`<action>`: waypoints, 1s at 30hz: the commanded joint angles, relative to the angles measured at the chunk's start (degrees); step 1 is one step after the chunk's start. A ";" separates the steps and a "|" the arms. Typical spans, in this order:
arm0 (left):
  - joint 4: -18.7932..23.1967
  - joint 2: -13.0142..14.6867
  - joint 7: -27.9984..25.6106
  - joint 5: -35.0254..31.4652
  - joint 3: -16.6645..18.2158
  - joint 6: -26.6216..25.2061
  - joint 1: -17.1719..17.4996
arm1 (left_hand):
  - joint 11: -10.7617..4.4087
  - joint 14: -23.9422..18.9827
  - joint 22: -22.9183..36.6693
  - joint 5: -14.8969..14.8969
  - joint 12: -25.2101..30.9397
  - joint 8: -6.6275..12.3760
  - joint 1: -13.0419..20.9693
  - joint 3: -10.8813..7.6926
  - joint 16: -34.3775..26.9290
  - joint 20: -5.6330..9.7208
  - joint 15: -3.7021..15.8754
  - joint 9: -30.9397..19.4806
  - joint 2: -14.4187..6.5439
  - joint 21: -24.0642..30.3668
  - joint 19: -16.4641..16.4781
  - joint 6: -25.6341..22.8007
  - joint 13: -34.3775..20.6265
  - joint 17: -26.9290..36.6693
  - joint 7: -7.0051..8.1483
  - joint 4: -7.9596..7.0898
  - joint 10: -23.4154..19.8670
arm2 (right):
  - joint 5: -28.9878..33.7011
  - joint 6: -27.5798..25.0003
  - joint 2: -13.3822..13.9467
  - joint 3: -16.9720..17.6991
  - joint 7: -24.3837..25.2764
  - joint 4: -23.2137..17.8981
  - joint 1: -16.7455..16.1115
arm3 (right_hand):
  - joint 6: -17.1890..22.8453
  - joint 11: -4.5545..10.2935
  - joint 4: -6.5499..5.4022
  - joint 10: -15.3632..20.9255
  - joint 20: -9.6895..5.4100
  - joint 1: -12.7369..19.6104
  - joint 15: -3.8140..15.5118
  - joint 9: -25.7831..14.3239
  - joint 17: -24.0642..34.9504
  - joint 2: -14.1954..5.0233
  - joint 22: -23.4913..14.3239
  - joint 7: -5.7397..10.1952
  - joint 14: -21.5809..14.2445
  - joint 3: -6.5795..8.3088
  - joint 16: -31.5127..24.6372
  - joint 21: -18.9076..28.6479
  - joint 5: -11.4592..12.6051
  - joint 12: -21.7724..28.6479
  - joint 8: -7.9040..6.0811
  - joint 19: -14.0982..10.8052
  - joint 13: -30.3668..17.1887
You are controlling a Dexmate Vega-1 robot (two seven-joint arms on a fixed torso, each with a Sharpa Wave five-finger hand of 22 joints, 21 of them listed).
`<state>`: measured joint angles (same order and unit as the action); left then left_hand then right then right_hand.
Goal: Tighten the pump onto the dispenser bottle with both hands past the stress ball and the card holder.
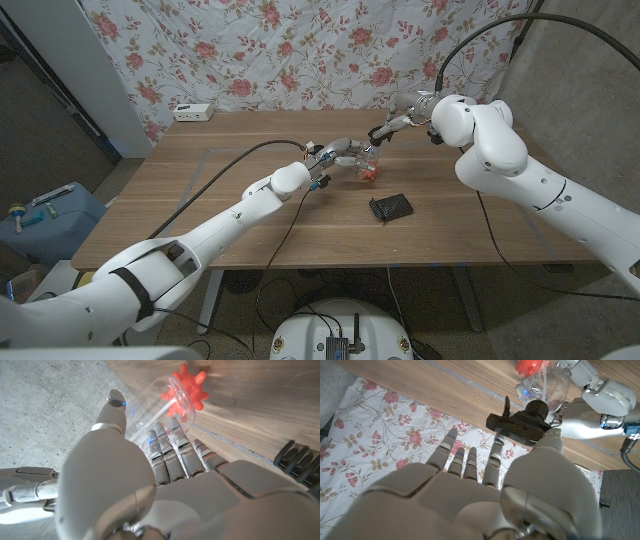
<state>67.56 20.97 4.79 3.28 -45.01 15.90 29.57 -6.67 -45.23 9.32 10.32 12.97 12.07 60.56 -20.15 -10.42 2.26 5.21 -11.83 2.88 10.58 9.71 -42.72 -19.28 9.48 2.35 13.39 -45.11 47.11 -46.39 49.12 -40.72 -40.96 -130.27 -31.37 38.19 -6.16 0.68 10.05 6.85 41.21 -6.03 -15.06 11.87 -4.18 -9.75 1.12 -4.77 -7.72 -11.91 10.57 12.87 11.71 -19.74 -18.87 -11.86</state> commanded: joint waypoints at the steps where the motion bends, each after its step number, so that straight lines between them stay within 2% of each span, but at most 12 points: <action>1: 0.09 0.01 0.06 -0.03 -0.01 0.07 0.12 | -0.90 -0.47 0.15 0.18 -0.11 0.17 -3.54 -5.08 -0.11 5.86 3.20 -0.32 -4.19 -0.08 0.43 -4.71 -0.26 0.10 0.21 -4.53 -1.10 | 0.13 -1.77 -0.01 -1.27 0.13 -0.18 0.80 | 2.04 -0.11 -0.58 0.70 -0.33 -0.80 -0.34 -0.37 0.22 -0.22 -0.07 -0.01 -0.53 -0.24 -0.43 0.39 -0.47 0.59 -1.00 -0.31 -0.15; 3: 0.03 -0.03 0.00 -0.06 -0.01 0.13 0.12 | -0.54 -0.46 0.15 0.17 -0.11 0.16 -3.53 -5.07 -0.13 5.85 3.18 -0.32 -4.20 -0.08 0.43 -4.70 -0.29 0.12 0.19 -4.52 -1.10 | 0.67 -2.24 -0.02 -1.70 -0.09 -0.19 1.04 | 2.24 -0.04 -0.65 0.87 -0.48 -1.00 -0.42 -0.40 0.21 -0.26 -0.06 0.10 -0.82 -0.25 -0.53 0.47 -0.57 0.61 -1.10 -0.51 -0.14; 14: 0.51 0.13 -0.28 -0.13 0.09 -0.09 0.40 | -1.02 -0.46 0.15 0.17 -0.14 0.15 -3.48 -5.12 -0.12 5.80 3.24 -0.33 -4.17 -0.08 0.46 -4.74 -0.30 0.11 0.28 -4.47 -1.15 | 4.61 -4.28 -0.41 -3.69 -1.82 -0.37 1.86 | 7.21 -0.07 -0.82 2.89 -0.59 -2.06 -0.16 -0.68 0.08 -0.34 -0.05 0.39 -2.19 -0.21 -0.79 0.63 -1.09 0.95 -3.42 -1.14 -0.06; 30: 1.64 0.74 -0.40 -0.03 0.34 -0.38 1.10 | -0.85 -0.30 0.16 0.17 -0.22 0.13 -3.51 -5.11 -0.09 5.76 3.10 -0.34 -4.14 -0.06 0.52 -4.75 -0.29 0.10 0.25 -4.47 -1.16 | 12.53 -5.21 -2.94 -5.09 -6.44 0.43 1.81 | 13.06 0.65 -1.14 6.42 -1.23 -3.55 0.49 -0.73 0.01 -0.41 -0.04 1.07 -4.87 -0.26 -1.41 0.84 -1.34 1.62 -6.10 -2.43 0.03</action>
<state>68.61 21.35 4.48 3.18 -44.88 15.68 30.30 -6.86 -45.23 9.31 10.29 12.59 11.88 60.56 -20.40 -10.42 2.26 5.21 -11.83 2.87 10.58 9.71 -43.12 -19.27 9.48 2.31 13.65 -45.30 55.11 -51.16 47.74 -45.11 -44.95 -130.46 -29.40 50.40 -5.51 -0.16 15.59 5.53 37.89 -5.55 -15.58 11.71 -4.49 -9.59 2.29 -9.03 -7.83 -12.99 10.86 11.64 12.94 -25.29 -20.62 -11.71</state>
